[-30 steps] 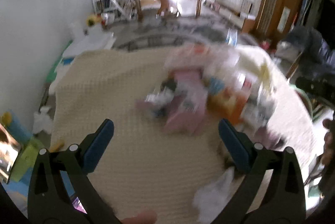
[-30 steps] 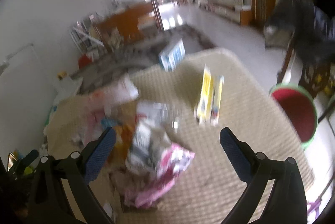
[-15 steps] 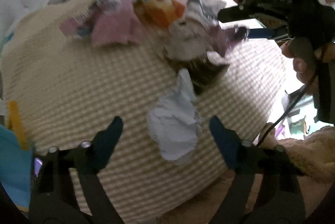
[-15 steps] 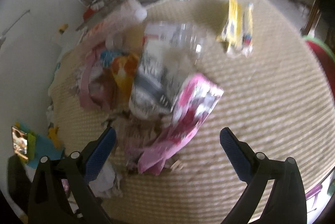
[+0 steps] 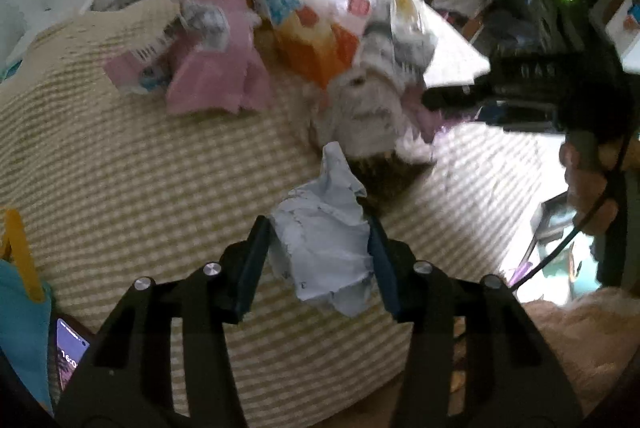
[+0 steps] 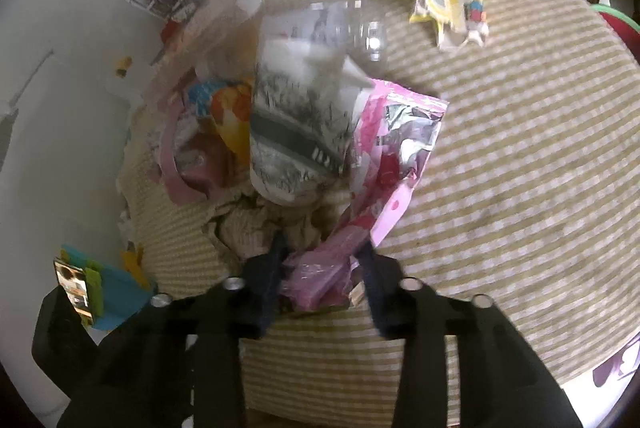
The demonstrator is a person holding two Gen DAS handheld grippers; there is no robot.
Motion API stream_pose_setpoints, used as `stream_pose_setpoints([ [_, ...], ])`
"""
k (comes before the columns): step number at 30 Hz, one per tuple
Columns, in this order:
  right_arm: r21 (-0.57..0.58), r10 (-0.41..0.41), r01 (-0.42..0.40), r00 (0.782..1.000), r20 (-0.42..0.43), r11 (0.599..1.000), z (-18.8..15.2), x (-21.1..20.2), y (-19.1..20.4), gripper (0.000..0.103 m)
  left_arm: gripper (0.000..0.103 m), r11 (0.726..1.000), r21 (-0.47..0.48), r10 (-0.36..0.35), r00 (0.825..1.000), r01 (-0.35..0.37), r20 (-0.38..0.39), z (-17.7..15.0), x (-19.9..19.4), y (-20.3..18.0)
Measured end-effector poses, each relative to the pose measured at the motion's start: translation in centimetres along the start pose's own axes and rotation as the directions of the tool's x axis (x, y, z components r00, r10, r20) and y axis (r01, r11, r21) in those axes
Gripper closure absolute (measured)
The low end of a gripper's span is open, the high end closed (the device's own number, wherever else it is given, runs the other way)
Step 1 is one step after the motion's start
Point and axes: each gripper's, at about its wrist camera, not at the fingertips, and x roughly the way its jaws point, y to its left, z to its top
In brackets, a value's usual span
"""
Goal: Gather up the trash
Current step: 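Grasp crumpled white paper with left tool while right tool grasps pink wrapper, then carry both items to the red bin and open both tools over it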
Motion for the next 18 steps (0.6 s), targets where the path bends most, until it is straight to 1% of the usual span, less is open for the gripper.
stream_pose_setpoints([
  [2,-0.006,-0.002,0.002,0.999,0.032,1.0,0.2,-1.0,0.0,0.073,0.056,1.0,-0.025,-0.005,1.0,0.006,0.027,0.7,-0.7,0.3],
  [6,-0.023,-0.018,0.021,0.994,0.105,1.0,0.7,-3.1,0.1,0.075,0.056,0.998,-0.065,-0.014,0.994,0.021,0.106,2.3,-2.5,0.4],
  [8,-0.034,-0.031,0.036,0.99,0.137,0.999,0.7,-3.8,0.3,0.075,0.056,0.997,-0.074,-0.017,0.988,0.029,0.153,3.5,-3.5,0.1],
  [12,-0.074,-0.062,0.078,0.977,0.204,0.994,0.8,-5.3,0.9,0.075,0.056,0.994,-0.094,-0.027,0.976,0.048,0.216,5.7,-4.4,-0.5],
  [15,-0.093,-0.083,0.109,0.964,0.252,0.99,0.7,-6.4,1.1,0.075,0.056,0.994,-0.09,-0.04,0.969,0.064,0.244,7.4,-4.6,-1.3],
  [17,-0.1,-0.093,0.125,0.956,0.278,0.987,0.6,-7.1,1.1,0.075,0.056,0.993,-0.083,-0.057,0.967,0.08,0.248,8.6,-4.5,-1.9],
  [18,-0.101,-0.103,0.138,0.948,0.3,0.985,0.6,-7.7,0.9,0.075,0.056,0.993,-0.079,-0.063,0.967,0.085,0.249,9.0,-4.3,-2.2],
])
